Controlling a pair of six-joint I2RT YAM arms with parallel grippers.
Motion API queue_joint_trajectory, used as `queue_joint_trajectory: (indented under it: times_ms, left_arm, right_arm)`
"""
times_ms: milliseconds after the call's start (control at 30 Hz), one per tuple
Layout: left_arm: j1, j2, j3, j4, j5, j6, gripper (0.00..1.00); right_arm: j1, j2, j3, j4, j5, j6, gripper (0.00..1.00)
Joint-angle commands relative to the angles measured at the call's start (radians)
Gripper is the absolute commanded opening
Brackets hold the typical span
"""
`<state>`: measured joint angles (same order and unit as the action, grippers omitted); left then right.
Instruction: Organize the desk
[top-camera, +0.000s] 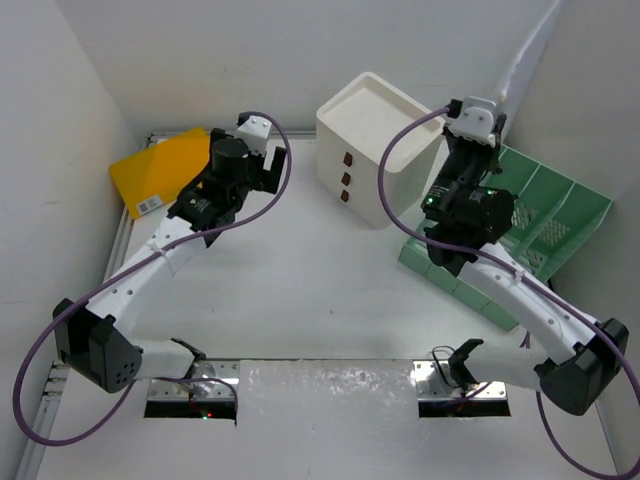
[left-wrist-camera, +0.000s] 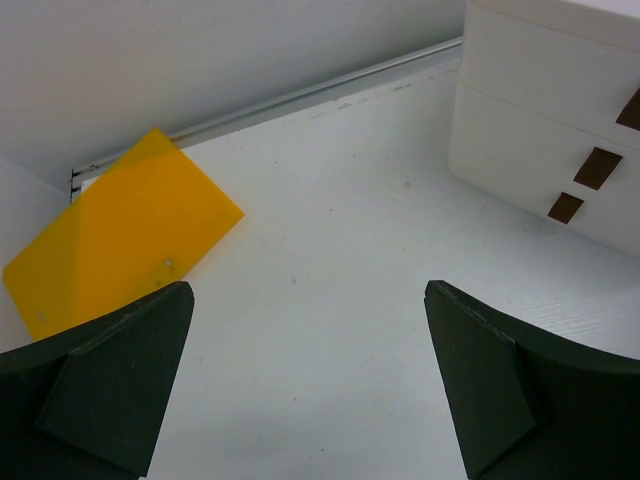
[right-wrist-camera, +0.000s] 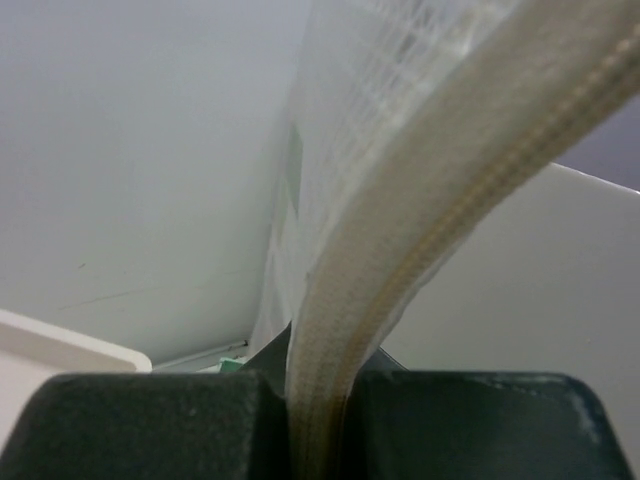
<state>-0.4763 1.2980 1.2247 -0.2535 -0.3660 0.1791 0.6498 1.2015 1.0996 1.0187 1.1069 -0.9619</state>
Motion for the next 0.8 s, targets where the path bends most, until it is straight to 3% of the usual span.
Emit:
queue_joint_trajectory:
  times_ms: [0,133,267,333,767]
  left_arm:
    - [-0.001,-0.008,0.001,0.049,-0.007,0.003,1.00]
    - [-0.001,-0.009,-0.002,0.053,0.007,0.003,1.00]
    - [-0.001,-0.012,-0.008,0.043,0.007,0.002,1.00]
    - [-0.001,-0.022,-0.014,0.046,0.004,0.008,1.00]
    - [-0.001,-0.039,-0.067,0.082,-0.011,0.042,1.00]
  right_arm:
    - [-0.012,-0.042,-0.015,0.092,0.002,0.021,0.00]
    - [-0.021,-0.008,-0.014,0.011,0.016,0.120,0.00]
    - [-0.025,0.043,-0.067,0.237,0.042,0.060,0.00]
    - [-0.038,0.053,-0.102,0.261,0.038,0.090,0.00]
    - [-0.207,0.101,-0.271,0.208,-0.016,0.409,0.00]
